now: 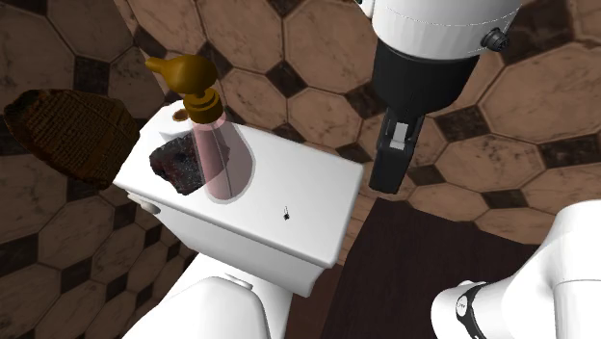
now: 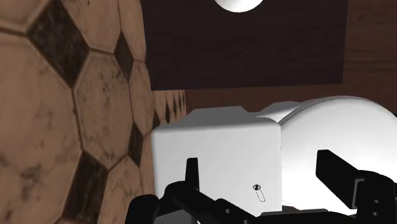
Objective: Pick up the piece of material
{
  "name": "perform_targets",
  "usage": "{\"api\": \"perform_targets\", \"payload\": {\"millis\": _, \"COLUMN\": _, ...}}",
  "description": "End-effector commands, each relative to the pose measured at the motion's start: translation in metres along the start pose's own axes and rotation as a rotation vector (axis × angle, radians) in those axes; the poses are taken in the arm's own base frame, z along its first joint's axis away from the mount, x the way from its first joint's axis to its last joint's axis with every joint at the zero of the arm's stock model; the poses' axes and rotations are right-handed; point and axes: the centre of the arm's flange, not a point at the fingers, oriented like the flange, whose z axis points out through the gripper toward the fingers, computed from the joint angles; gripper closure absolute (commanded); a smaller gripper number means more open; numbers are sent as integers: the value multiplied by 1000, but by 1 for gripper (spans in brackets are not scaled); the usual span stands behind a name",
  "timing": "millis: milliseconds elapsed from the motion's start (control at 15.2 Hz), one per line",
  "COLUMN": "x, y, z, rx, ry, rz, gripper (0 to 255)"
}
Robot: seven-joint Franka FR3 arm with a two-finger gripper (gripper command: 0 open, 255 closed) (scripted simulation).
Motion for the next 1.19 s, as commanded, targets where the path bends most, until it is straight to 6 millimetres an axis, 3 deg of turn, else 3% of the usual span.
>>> {"api": "perform_targets", "payload": {"millis": 0, "x": 0, "y": 0, "z": 0, "rx": 0, "ry": 0, "rz": 0, "gripper": 0}}
{"api": "perform_targets", "payload": {"millis": 528, "x": 115, "y": 13, "z": 3, "rx": 29, "ry": -64, "rz": -248, "gripper": 0}}
{"api": "perform_targets", "payload": {"millis": 1122, "x": 243, "y": -7, "z": 15, "rx": 62, "ry": -136, "rz": -528, "gripper": 0}}
